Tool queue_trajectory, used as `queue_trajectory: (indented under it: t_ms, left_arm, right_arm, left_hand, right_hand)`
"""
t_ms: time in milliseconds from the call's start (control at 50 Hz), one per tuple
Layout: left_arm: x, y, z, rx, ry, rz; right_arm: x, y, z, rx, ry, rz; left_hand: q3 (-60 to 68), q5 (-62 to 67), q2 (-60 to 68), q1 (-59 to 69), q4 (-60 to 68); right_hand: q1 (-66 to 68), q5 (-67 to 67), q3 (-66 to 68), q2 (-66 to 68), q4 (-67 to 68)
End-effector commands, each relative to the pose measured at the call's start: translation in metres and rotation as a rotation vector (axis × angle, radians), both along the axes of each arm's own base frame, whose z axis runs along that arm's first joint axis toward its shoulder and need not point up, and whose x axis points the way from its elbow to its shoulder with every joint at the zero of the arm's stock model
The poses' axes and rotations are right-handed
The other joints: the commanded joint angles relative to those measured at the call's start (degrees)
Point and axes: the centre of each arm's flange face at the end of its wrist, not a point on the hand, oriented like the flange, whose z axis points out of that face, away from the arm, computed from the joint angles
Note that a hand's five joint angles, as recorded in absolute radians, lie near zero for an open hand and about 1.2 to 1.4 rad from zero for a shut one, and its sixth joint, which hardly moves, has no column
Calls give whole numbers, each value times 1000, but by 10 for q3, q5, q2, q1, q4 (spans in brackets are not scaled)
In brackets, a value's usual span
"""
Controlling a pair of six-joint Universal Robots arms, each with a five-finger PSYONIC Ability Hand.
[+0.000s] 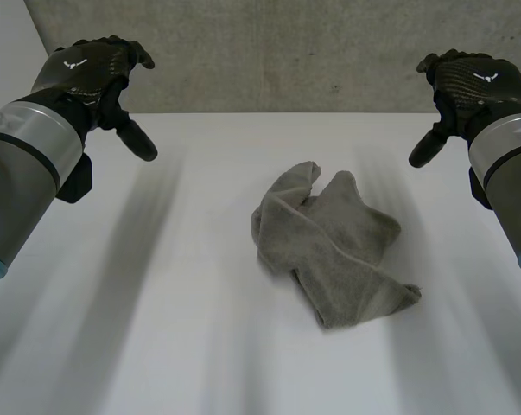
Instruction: Fold the towel.
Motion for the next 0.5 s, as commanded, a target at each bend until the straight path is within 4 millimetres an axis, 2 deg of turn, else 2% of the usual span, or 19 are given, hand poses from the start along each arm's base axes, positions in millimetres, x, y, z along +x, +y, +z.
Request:
queue_trajectory:
  t_ms: [20, 220, 260, 280, 320, 380, 420, 440, 480, 500]
  left_arm:
    - [-1, 0, -2, 4, 0, -5]
    - [-7, -1, 0, -27, -4, -58]
    - [-19, -6, -5, -48, -2, -158]
    - [-19, -6, -5, -48, -2, -159]
    - [-35, -13, -15, -57, -2, -289]
    - [-42, -16, -22, -53, -6, -354]
    - [-55, -25, -40, -41, -29, -444]
    - [-55, -25, -40, -41, -29, -444]
    - [-63, -35, -60, -35, -76, -481]
    - [-63, -35, -60, -35, -76, -481]
  right_arm:
    - [-2, 0, 1, -3, -1, -4]
    - [-1, 9, 8, -12, -2, 21]
    - [1, 15, 3, 21, 8, 80]
    - [1, 15, 3, 22, 8, 81]
    - [4, 22, -12, 90, 24, 155]
    - [6, 26, -20, 126, 26, 184]
    - [7, 33, -39, 196, 38, 228]
    - [7, 33, -39, 196, 38, 229]
    - [3, 40, -60, 264, 49, 239]
    - [3, 40, -60, 264, 49, 239]
  left_hand:
    - [-40, -19, -31, -39, -39]
    - [-37, -16, -28, -36, -36]
    - [-35, -14, -26, -34, -34]
    - [-35, -14, -26, -34, -34]
    - [-30, -9, -21, -29, -29]
    - [-28, -8, -19, -27, -27]
    - [-28, -8, -19, -27, -27]
    - [-28, -8, -19, -27, -27]
    - [-28, -8, -19, -27, -27]
    - [-28, -8, -19, -27, -27]
  right_hand:
    - [-28, -32, -37, -34, -42]
    - [-28, -32, -37, -34, -42]
    - [-28, -32, -37, -34, -42]
    - [-28, -32, -37, -34, -42]
    - [-28, -32, -37, -34, -42]
    - [-28, -32, -37, -34, -42]
    - [-28, -32, -37, -34, -42]
    - [-28, -32, -37, -34, -42]
    - [-28, -32, -37, -34, -42]
    - [-28, -32, -37, -34, -42]
